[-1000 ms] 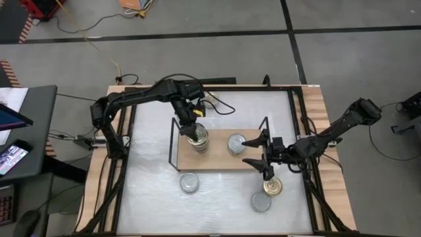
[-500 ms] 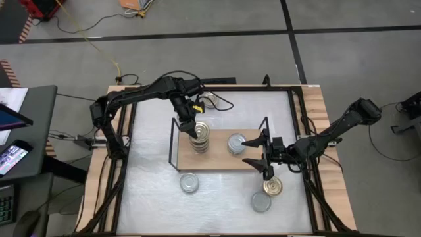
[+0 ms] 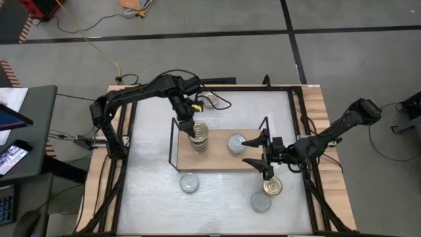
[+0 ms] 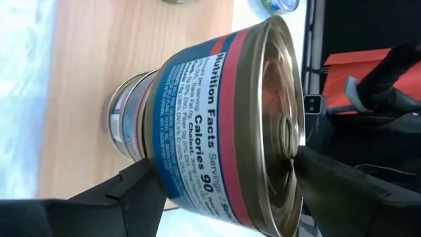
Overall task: Stack canned seafood by type on shelf
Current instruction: Stack the blue tuna can on top of the blue tuna can on the shelf
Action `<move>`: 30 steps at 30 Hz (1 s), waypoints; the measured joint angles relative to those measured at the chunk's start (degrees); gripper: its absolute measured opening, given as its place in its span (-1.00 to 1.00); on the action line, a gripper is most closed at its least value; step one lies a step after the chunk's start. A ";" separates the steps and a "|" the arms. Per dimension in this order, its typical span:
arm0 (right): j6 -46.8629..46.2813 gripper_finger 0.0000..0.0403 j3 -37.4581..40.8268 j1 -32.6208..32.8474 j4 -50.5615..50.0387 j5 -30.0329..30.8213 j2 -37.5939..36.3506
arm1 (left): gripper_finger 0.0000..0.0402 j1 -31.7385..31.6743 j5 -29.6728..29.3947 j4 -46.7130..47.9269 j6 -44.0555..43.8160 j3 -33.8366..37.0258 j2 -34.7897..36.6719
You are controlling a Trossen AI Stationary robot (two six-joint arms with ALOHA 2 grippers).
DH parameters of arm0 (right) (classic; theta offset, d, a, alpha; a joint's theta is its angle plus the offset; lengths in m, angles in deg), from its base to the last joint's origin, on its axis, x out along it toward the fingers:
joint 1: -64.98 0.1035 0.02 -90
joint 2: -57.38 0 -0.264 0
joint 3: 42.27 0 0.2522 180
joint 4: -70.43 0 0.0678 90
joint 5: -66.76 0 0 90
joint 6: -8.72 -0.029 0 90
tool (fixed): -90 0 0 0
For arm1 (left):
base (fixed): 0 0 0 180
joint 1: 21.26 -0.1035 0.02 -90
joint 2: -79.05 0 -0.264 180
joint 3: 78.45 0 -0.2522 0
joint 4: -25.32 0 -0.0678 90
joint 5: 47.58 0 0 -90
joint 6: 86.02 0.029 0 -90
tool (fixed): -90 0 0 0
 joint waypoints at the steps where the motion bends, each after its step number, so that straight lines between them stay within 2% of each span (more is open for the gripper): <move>1: 0.00 0.63 0.00 0.00 0.02 0.00 0.00 | 0.53 0.02 -0.50 0.64 0.13 -0.46 0.00; 16: 0.29 0.63 0.00 0.00 0.10 0.00 0.02 | 0.53 0.28 -4.23 7.04 2.98 -1.39 0.02; 30: 0.44 0.63 0.00 0.00 0.13 0.00 0.02 | 0.53 1.08 -5.76 4.13 1.01 -1.37 0.02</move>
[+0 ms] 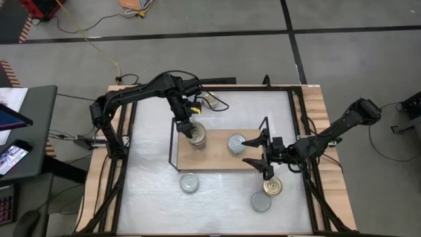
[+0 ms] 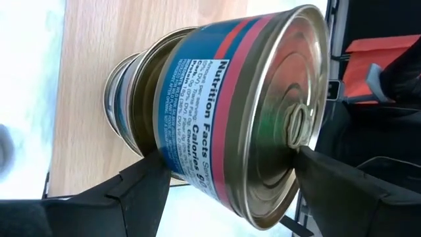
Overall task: Stack canned seafood by type on shelf
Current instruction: Stack the blue tuna can on top of the blue tuna can on the shelf
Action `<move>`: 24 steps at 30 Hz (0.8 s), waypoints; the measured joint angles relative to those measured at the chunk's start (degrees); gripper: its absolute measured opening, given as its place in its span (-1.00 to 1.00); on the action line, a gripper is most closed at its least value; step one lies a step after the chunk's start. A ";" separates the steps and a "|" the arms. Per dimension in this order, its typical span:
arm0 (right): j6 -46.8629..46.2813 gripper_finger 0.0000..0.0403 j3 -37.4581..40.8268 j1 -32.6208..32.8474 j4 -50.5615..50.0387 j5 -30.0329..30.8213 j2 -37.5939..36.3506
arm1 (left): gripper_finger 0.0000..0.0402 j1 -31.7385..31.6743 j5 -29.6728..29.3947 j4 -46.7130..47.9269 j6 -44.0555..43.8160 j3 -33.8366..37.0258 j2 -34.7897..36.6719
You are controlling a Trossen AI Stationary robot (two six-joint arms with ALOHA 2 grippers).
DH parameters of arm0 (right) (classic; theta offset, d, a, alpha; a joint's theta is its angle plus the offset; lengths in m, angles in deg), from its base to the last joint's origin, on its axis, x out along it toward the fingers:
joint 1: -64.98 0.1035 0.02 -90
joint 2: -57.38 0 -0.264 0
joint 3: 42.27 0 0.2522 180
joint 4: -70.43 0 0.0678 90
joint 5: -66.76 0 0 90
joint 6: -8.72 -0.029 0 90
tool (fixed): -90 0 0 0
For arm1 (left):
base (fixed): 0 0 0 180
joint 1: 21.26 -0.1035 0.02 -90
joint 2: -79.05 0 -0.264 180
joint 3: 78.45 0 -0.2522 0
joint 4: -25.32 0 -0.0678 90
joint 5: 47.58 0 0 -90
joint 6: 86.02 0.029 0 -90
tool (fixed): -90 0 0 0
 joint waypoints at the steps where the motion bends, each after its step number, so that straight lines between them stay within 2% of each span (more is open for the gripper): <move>1: 0.02 0.63 0.00 0.00 0.00 0.00 0.00 | 0.53 0.03 -0.67 -0.03 0.04 0.00 0.00; 9: 0.00 0.63 0.00 0.00 0.00 0.02 0.00 | 0.55 -0.01 -1.37 -0.17 -0.78 -0.02 0.04; 18: 0.00 0.63 0.00 0.00 0.00 0.00 0.00 | 0.77 -0.53 -1.65 -0.20 -4.49 -0.03 0.07; 24: 0.00 0.63 0.00 0.00 -0.02 0.02 0.00 | 0.80 -0.49 -4.47 2.31 -1.24 -3.16 -0.09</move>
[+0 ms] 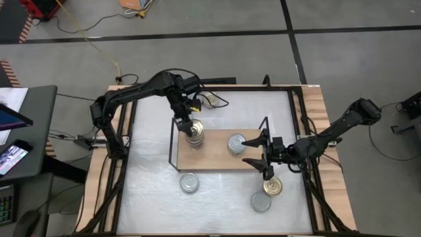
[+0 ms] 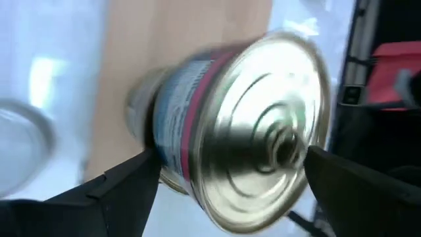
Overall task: Stack canned seafood by type on shelf
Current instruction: Stack the blue tuna can on top of the blue tuna can on the shelf
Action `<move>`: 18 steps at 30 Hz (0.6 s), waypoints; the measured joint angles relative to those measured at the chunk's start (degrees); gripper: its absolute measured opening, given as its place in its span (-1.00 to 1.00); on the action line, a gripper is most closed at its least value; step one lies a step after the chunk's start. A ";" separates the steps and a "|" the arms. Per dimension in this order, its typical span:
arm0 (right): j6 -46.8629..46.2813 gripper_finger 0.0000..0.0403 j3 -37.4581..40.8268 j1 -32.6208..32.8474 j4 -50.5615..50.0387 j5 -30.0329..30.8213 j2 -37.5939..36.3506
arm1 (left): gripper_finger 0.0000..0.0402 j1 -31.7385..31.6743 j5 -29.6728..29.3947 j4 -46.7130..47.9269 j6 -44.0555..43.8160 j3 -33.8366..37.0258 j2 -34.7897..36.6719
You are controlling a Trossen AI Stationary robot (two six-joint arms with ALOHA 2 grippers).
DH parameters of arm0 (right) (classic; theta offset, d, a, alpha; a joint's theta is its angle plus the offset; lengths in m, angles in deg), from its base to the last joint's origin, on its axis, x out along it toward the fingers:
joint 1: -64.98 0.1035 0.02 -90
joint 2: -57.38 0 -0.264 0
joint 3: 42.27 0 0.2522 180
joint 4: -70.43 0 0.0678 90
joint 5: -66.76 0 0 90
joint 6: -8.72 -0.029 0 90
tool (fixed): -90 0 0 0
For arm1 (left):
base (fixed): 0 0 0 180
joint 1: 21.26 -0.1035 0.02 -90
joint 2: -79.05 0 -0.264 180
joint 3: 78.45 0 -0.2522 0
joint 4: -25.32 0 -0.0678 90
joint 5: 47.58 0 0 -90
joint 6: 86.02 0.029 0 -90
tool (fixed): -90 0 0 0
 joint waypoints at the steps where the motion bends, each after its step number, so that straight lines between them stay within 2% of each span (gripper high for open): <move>1: 0.00 0.63 0.00 0.00 0.01 0.00 0.00 | 0.80 0.10 -0.86 0.19 0.11 -0.72 0.00; 5: 0.00 0.63 0.00 0.00 0.02 0.01 0.00 | 0.80 0.11 -4.19 3.56 1.13 -3.52 0.00; 12: 0.00 0.63 0.00 0.00 0.02 0.01 0.00 | 0.80 0.21 -6.89 3.83 2.50 -5.57 0.02; 14: 0.00 0.63 0.00 0.00 0.02 0.01 0.00 | 0.80 0.50 -10.44 3.17 4.20 -5.82 0.02; 18: 0.00 0.63 0.00 0.00 0.02 -0.01 0.00 | 0.80 1.14 -21.39 -0.05 7.55 -5.87 0.03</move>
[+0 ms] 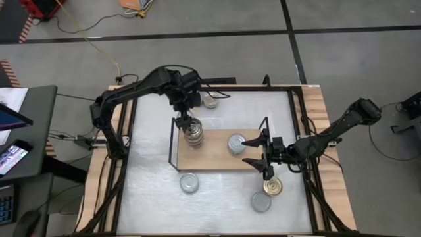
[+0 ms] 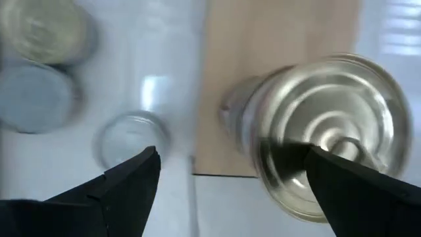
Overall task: Stack canned seafood by type on shelf
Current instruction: Stack the blue tuna can on top of the blue tuna can on the shelf
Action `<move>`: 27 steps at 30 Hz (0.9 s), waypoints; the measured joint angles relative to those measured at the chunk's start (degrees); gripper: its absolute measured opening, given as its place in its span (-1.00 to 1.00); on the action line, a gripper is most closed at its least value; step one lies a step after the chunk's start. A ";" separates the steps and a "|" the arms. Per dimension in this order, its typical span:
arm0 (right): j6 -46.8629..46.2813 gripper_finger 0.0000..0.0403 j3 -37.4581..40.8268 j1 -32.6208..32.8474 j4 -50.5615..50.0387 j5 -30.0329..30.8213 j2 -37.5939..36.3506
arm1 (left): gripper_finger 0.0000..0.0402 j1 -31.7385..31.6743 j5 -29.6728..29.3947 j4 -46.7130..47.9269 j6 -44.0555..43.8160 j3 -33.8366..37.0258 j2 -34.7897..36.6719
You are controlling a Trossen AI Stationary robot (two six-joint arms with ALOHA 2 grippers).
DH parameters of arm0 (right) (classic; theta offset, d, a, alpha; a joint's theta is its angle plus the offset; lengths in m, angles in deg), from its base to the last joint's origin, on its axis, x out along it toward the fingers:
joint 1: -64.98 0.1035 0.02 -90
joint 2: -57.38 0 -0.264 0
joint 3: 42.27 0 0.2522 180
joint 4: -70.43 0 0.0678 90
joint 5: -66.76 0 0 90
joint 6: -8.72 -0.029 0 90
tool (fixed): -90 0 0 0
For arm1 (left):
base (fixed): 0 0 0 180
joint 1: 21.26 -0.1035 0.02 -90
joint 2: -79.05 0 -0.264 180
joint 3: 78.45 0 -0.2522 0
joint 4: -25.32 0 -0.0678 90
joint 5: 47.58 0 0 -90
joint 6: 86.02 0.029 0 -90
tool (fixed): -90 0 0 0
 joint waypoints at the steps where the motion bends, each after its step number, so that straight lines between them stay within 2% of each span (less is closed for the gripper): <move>1: 0.00 0.63 0.02 0.00 0.00 0.01 0.00 | 0.80 0.14 -1.54 -0.97 0.28 -0.04 0.10; 6: 0.00 0.63 0.00 0.01 0.00 0.01 0.00 | 0.80 0.38 -1.26 -6.04 0.53 -0.04 0.04; 10: 0.01 0.63 0.02 0.00 0.00 0.00 0.00 | 0.80 0.48 2.41 -3.67 -0.57 -0.04 0.01; 27: 0.00 0.63 0.02 0.00 0.00 0.00 0.00 | 0.80 7.79 2.91 1.68 -0.57 -0.04 -0.05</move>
